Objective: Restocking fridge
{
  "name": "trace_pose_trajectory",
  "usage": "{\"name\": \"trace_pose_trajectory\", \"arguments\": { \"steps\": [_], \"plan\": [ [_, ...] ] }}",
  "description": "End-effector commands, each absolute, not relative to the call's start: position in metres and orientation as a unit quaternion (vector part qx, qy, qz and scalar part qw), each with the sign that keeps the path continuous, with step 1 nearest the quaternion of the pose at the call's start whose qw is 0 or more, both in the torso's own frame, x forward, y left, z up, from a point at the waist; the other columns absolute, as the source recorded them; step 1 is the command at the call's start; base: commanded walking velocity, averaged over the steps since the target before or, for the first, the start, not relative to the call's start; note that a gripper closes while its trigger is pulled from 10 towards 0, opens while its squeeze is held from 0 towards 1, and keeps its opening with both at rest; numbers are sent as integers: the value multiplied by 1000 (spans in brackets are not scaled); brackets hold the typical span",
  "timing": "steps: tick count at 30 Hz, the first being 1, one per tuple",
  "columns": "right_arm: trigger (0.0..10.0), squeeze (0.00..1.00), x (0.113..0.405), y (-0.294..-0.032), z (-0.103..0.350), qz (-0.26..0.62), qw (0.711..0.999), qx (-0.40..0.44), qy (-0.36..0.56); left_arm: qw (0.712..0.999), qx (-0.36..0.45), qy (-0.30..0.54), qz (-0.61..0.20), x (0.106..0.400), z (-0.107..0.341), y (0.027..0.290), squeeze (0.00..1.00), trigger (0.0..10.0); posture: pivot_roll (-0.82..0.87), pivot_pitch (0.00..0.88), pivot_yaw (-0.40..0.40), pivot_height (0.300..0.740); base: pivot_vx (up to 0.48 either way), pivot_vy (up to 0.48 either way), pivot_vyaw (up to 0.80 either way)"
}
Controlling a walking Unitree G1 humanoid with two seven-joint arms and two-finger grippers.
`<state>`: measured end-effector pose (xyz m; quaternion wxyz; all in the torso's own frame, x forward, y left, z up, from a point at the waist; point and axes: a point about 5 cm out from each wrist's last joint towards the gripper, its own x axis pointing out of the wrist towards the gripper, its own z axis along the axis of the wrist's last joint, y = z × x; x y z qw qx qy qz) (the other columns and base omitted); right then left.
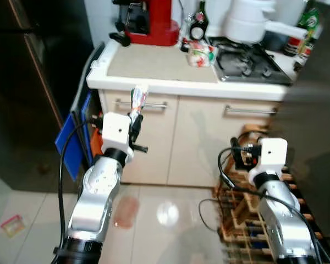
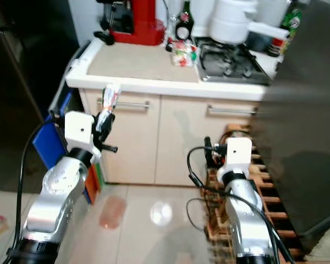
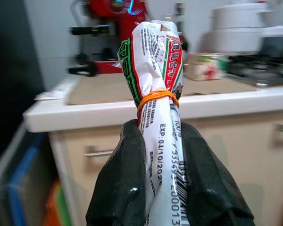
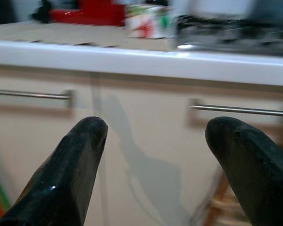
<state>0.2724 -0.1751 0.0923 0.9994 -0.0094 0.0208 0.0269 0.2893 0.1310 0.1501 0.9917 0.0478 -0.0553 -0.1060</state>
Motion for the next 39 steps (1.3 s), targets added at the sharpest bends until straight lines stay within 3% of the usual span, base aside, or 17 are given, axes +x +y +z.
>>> {"name": "trace_pose_trajectory", "arguments": {
  "steps": [1, 19, 30, 33, 39],
  "plan": [
    [10000, 47, 275, -174, 96, 30, 999, -11, 14, 991, 55, -68, -103, 291, 157, 133, 0, 10000, 66, 0, -28, 740, 454, 0, 0],
    [10000, 43, 277, -172, 95, 31, 999, -13, 13, 989, 59, -76, -109, 298, 165, 131, 0, 10000, 60, 0, -23, 740, 454, 0, 0],
    [10000, 47, 276, -176, 94, 29, 999, -18, 16, 991, 82, -85, -66, 323, 189, 153, 0, 10000, 56, 0, -25, 740, 446, 0, 0],
    [10000, 43, 275, -174, 93, 30, 999, -16, 17, 993, 51, -80, -66, 335, 202, 156, 0, 10000, 60, 0, -26, 740, 0, 0, 0],
    [10000, 47, 275, -172, 90, 40, 999, -14, 20, 988, 101, -100, -53, 363, 238, 171, 0, 10000, 49, 0, -9, 740, 0, 0, 0]
  ]
}}
